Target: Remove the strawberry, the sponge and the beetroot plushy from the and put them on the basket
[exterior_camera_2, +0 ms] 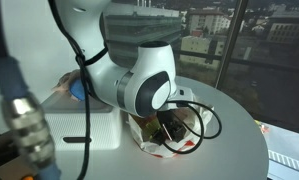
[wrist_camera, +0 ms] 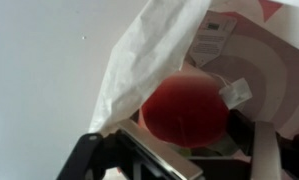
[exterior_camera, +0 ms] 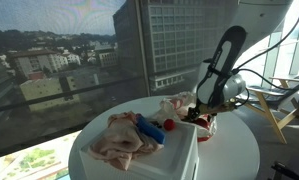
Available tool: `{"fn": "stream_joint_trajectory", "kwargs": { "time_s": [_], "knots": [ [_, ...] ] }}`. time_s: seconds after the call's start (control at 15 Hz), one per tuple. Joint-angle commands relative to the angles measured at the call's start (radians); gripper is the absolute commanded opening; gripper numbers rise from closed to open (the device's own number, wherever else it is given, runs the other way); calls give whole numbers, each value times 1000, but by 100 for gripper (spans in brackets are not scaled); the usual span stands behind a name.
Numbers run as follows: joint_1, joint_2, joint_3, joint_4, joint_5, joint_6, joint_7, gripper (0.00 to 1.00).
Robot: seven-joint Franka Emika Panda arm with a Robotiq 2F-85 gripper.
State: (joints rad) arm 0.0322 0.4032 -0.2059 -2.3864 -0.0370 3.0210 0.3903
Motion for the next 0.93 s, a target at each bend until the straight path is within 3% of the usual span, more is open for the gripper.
{"fn": "stream_joint_trajectory", "kwargs": {
  "time_s": [0.0, 0.4, 0.6, 0.67, 0.87],
  "knots": [
    [-18, 68, 17, 59, 54, 35, -69, 58],
    [16, 46, -9, 40, 71, 49, -81, 16],
    [43, -17, -30, -5, 72, 66, -70, 11],
    [50, -48, -33, -28, 71, 75, -72, 13],
    [29, -168, 12, -118, 78, 145, -111, 12]
  ]
}}
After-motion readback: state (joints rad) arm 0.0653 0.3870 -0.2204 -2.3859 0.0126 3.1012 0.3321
